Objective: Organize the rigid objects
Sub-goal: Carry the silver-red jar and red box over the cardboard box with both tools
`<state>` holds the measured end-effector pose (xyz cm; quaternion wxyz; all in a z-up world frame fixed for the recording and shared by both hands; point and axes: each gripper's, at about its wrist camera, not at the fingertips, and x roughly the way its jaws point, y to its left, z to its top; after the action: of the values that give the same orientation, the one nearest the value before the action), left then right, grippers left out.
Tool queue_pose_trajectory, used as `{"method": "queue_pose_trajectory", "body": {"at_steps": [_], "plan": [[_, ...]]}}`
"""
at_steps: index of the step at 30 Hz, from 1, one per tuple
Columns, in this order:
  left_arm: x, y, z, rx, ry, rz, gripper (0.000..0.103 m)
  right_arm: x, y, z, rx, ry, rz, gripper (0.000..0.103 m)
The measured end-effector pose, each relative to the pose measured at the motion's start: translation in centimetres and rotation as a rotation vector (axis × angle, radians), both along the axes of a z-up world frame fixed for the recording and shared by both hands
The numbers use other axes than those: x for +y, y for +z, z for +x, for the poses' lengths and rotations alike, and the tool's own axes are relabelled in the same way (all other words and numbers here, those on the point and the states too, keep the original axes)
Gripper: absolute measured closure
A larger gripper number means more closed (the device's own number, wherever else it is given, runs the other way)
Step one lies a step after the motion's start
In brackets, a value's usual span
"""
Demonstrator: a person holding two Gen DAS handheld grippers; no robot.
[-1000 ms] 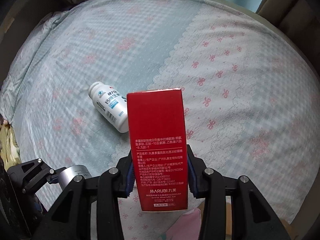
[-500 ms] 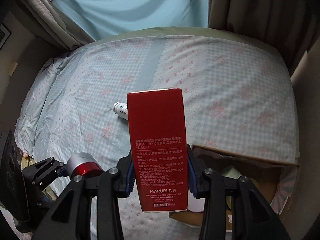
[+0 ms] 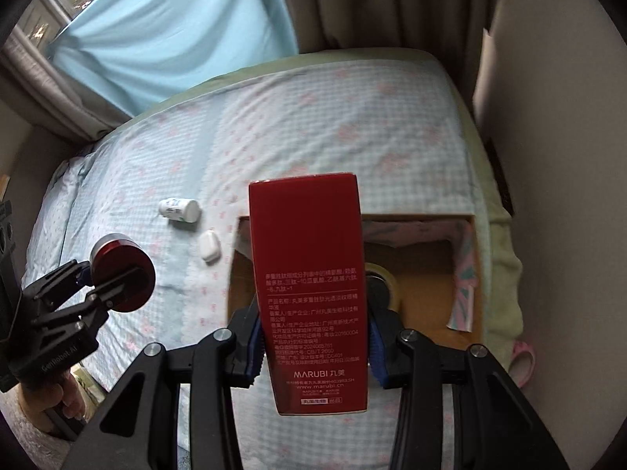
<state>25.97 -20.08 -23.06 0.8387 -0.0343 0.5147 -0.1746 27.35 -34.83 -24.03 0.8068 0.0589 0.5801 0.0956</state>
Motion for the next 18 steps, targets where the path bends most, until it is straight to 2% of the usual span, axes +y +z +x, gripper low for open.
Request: {"method": "queue_pose_trajectory", "body": {"at_steps": [10,14,18], "plan": [[-7.0,-6.1,1.6,0.115,-0.055,0.034,0.066,-6.9,-5.8,1.4,0.080,-0.073,-0.037,0.064],[-8.4,-9.1,2.4,0.169,-0.071,0.056,0.066,-7.8,-8.2,2.1,0.115,-0.090,-0.022,0.064],[-9.6,-12.3,3.2,0.222,-0.085,0.082,0.066,-7.6,-10.5,2.6,0.135,-0.062,-0.015,0.064]]}}
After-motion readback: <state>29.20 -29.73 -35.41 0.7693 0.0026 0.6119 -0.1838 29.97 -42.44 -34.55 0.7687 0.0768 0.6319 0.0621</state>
